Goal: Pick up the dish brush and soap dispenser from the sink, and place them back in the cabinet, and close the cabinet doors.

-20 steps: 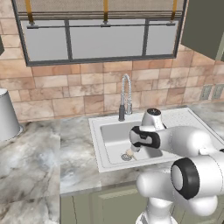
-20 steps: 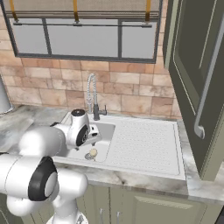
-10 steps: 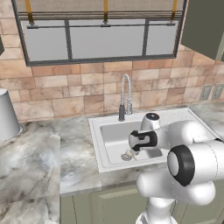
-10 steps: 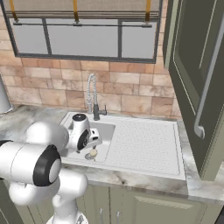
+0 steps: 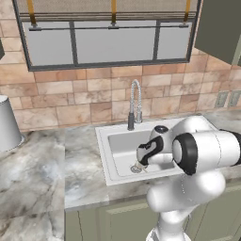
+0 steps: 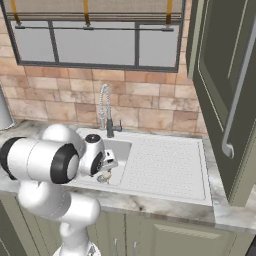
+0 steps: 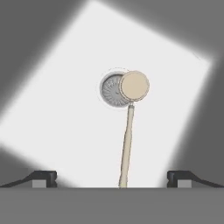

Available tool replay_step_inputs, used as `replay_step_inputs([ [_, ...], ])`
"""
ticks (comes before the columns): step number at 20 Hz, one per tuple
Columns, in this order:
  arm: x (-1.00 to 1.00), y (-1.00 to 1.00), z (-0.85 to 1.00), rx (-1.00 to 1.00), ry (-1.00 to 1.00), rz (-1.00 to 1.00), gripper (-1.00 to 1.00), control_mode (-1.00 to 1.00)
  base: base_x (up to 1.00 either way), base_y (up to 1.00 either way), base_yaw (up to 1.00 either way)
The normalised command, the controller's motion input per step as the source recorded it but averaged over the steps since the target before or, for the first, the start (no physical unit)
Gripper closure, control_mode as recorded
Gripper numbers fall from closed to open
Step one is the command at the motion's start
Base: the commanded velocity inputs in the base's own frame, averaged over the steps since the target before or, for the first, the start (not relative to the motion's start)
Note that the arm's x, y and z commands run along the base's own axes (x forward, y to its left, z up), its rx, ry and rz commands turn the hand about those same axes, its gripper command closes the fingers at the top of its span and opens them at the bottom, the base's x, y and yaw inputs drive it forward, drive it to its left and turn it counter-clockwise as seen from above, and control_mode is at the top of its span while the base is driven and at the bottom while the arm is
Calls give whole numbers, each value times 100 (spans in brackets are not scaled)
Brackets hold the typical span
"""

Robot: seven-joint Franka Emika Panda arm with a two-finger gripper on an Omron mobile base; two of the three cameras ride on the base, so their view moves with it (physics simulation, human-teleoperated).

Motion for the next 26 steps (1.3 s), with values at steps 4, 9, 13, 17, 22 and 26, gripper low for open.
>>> replay_step_inputs([
  [4,23,-3,-19,0,0,0,-100,-100,0,0,0],
  [9,17,-7,-16,0,0,0,-100,-100,0,0,0],
  [13,14,-5,-12,0,0,0,-100,-100,0,0,0],
  [17,12,0,-18,0,0,0,-100,-100,0,0,0],
  [22,18,0,-24,0,0,0,-100,-100,0,0,0],
  [26,21,0,-28,0,0,0,-100,-100,0,0,0],
])
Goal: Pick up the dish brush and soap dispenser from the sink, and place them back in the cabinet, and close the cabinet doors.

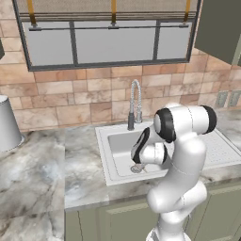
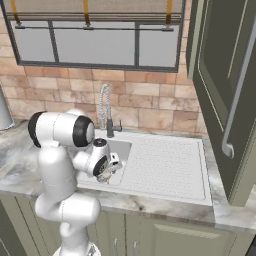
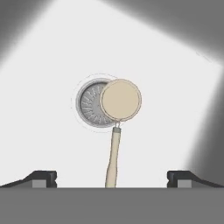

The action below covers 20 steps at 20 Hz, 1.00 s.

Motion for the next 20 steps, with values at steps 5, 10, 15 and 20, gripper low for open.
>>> replay_step_inputs([
  [5,21,0,-28,0,0,0,-100,-100,0,0,0],
  [10,19,0,-30,0,0,0,-100,-100,0,0,0],
  [15,15,0,-29,0,0,0,-100,-100,0,0,0],
  [20,11,0,-26,0,0,0,-100,-100,0,0,0],
])
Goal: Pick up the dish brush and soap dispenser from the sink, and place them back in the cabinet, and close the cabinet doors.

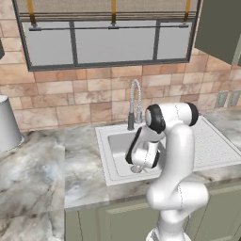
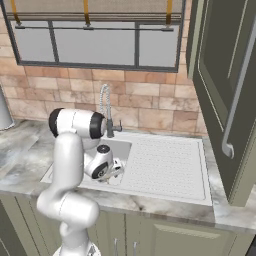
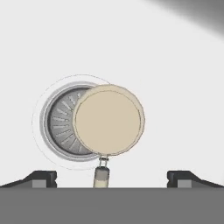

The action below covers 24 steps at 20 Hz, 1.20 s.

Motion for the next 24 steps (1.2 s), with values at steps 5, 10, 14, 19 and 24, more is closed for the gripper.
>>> replay_step_inputs([
  [5,4,0,-19,0,0,0,-100,-100,0,0,0],
  [10,0,0,-23,0,0,0,-100,-100,0,0,0],
  [14,0,0,-28,0,1,0,-100,-100,0,0,0],
  [19,0,0,-33,0,2,0,100,-100,0,0,0],
  [24,0,0,-8,0,1,0,100,-100,0,0,0],
])
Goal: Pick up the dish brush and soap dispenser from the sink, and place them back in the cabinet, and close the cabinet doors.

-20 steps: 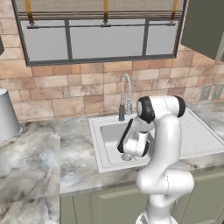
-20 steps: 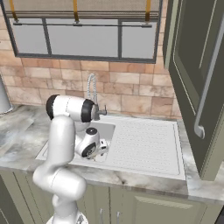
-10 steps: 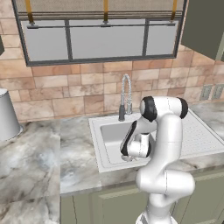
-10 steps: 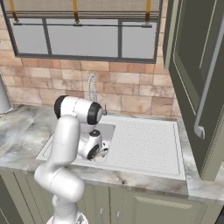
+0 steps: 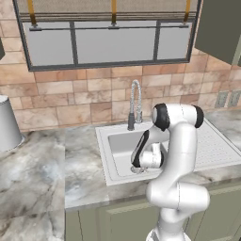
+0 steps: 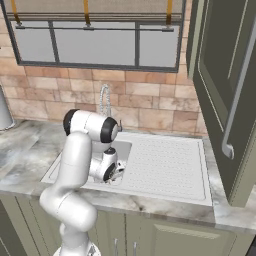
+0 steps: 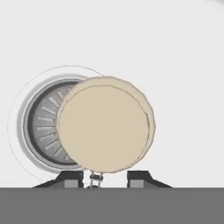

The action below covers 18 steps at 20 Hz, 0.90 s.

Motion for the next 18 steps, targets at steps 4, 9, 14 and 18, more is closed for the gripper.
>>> replay_step_inputs([
  [4,0,0,0,0,0,0,100,-100,0,0,0],
  [9,0,0,0,0,0,0,100,-100,0,0,0],
  [14,0,0,18,0,0,0,100,-100,0,0,0],
  [18,0,-2,76,0,0,-3,100,-100,0,0,0],
])
